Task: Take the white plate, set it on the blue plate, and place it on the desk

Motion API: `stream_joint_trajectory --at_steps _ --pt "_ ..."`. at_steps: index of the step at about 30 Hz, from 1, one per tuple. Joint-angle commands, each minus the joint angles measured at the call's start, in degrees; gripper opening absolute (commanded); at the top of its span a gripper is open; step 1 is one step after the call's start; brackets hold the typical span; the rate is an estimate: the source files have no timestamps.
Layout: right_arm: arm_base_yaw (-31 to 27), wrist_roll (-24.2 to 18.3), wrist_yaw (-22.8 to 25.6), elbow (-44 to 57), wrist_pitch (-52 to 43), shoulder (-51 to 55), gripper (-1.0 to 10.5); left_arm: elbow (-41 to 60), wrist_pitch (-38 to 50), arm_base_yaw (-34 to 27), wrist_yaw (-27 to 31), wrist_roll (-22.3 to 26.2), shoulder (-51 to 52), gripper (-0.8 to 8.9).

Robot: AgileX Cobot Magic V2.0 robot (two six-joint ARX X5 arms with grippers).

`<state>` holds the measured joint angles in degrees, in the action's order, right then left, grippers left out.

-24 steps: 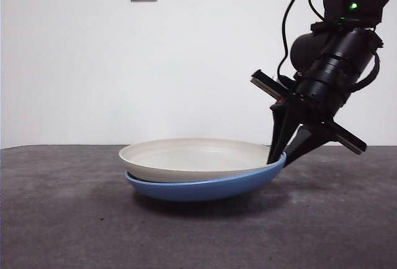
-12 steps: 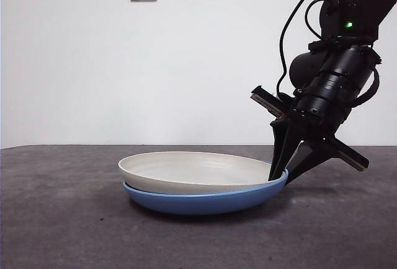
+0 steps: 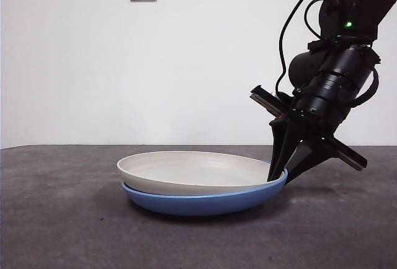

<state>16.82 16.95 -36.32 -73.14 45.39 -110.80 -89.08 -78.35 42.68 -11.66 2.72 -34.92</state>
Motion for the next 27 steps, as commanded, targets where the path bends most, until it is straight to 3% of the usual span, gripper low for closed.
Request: stream_joint_trajectory --at_steps 1,10,16,21,27 --pt "1.14 -0.92 0.24 -1.09 -0.2 -1.27 0.1 -0.74 0.42 0.48 0.31 0.92 -0.26 6.58" --pt "1.16 -0.94 0.5 -1.09 0.31 -1.27 0.2 -0.74 0.33 0.48 0.31 0.92 -0.26 6.58" --pt "1.07 -1.14 0.52 -1.25 0.46 -0.96 4.4 -0.74 0.33 0.48 0.31 0.92 -0.26 6.58" --pt "-0.07 -2.16 1.05 -2.73 3.78 2.23 5.2 -0.74 0.31 0.48 0.28 0.92 -0.26 6.58" --pt "-0.42 -5.33 6.8 -5.57 11.39 11.61 5.5 -0.74 0.33 0.48 0.28 0.9 -0.26 6.58"
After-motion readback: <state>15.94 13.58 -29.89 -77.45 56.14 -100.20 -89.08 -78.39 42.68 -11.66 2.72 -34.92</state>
